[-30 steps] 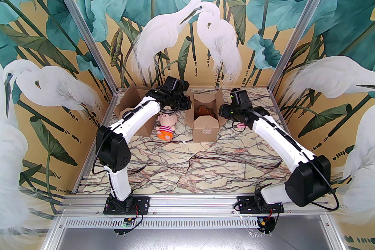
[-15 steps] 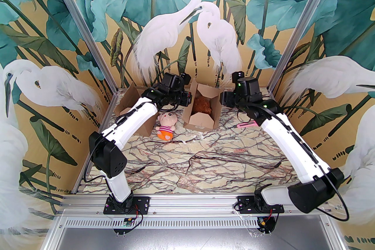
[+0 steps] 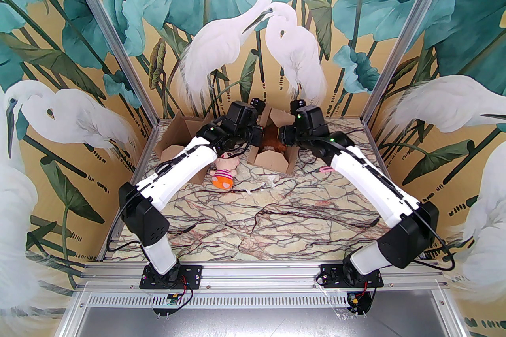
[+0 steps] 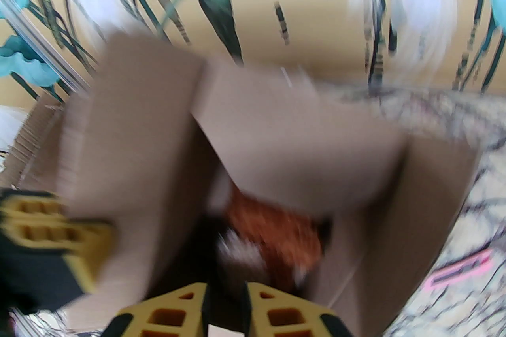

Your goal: Unpack the express box

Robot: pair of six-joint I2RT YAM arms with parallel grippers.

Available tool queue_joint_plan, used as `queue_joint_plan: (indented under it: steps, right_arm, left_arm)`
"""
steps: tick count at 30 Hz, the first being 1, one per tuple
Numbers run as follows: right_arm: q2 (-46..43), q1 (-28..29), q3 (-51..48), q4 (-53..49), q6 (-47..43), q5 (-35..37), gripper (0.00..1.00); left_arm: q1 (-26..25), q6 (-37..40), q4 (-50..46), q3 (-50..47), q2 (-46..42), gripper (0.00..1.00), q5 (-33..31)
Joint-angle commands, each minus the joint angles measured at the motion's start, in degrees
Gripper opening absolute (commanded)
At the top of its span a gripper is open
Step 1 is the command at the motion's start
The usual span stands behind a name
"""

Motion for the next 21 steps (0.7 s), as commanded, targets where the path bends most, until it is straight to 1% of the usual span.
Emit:
queue_joint_plan:
  steps: [1, 6, 9, 15, 18, 21]
  right_arm:
    - [1.5, 0.8, -0.2, 2.2, 4.6, 2.0, 0.22]
    - [5.8, 0.9, 0.6, 3.7, 5.0, 4.0, 0.24]
    - [8.4, 0.6, 0.5, 3.9, 7.3, 6.4, 0.26]
    - [6.9, 0.6, -5.5, 14.0, 9.2, 12.8, 0.27]
    - [5.0, 0.5, -9.9, 22.2, 8.3, 16.2, 0.27]
    - [5.0, 0.5, -9.6, 24.2, 6.8, 17.7, 0.28]
  left_arm:
    - [-1.3, -0.5, 5.6, -0.4, -2.9, 0.0, -2.6]
    - [-2.8, -1.4, 6.4, -1.6, -3.3, 0.0, -2.5]
    - [-3.0, -3.0, 6.6, -2.3, -3.7, 0.0, -2.5]
    - [-3.0, -4.2, 6.2, -3.8, -4.5, 0.0, -2.2]
    - [-3.0, -4.5, 6.1, -4.5, -4.7, 0.0, -1.8]
    - [-3.1, -4.6, 5.6, -4.6, -4.3, 0.0, -2.1]
